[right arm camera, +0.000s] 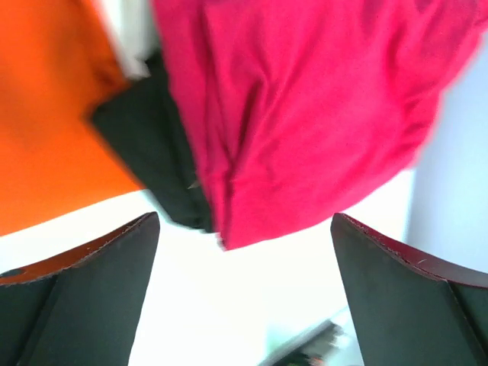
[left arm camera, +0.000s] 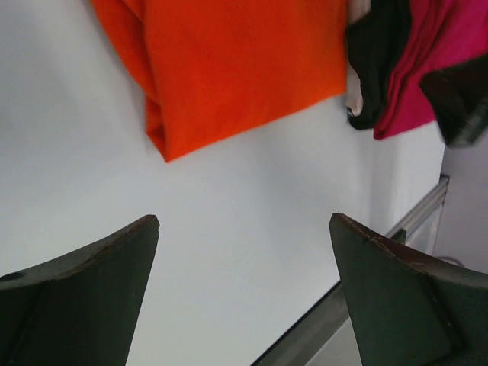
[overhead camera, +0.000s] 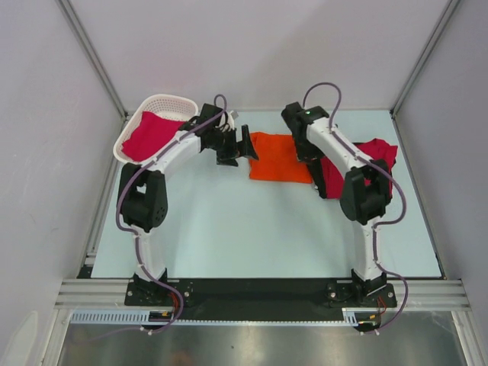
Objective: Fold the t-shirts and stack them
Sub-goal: Put the neatly folded tshirt into the corner of the board with both arms
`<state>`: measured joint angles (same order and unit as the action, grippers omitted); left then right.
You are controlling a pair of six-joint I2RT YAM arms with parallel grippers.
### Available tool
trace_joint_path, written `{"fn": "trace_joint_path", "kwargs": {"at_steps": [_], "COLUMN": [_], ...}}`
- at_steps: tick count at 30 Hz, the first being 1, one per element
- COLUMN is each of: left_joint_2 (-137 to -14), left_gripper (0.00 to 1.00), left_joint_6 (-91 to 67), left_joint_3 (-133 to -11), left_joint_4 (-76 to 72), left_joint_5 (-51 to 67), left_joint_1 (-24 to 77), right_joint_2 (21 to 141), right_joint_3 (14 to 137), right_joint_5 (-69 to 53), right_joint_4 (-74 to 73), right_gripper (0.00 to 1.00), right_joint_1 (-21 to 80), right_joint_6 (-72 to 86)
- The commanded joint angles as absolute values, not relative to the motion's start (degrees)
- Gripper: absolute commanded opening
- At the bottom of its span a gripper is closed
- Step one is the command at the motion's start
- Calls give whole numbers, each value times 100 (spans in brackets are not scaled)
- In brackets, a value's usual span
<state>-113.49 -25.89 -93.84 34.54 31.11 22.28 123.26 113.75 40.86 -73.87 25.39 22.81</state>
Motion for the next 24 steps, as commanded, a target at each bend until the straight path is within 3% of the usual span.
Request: {"fn": "trace_joint_path", "kwargs": {"at_steps": [1,5,8,24], "left_joint_2": [-11407,-11899,-12391,-14026], "left_gripper": [100,100,100,100], "left_joint_6": [-2952,-3146,-3278,-3673], "left_joint_3": [-9711,-10141,-10555,-11979], "left_joint_4": [3252,3165,3226,3287], "left_joint_5": [2470,2329,2233,2531], "left_joint_1": [2057,2048,2039,2188], "right_joint_2": [11409,11022,11153,11031], "right_joint_3": [11242,10653,10626,10732], "right_joint_5": [2193,93,-831,-1599], "right_joint_4": [-6052,-4870,-4518,-4588], "right_gripper": [99,100,100,100], "right_joint_1": [2093,1723,1521,862], "right_joint_6": [2188,2363,2522,2514]}}
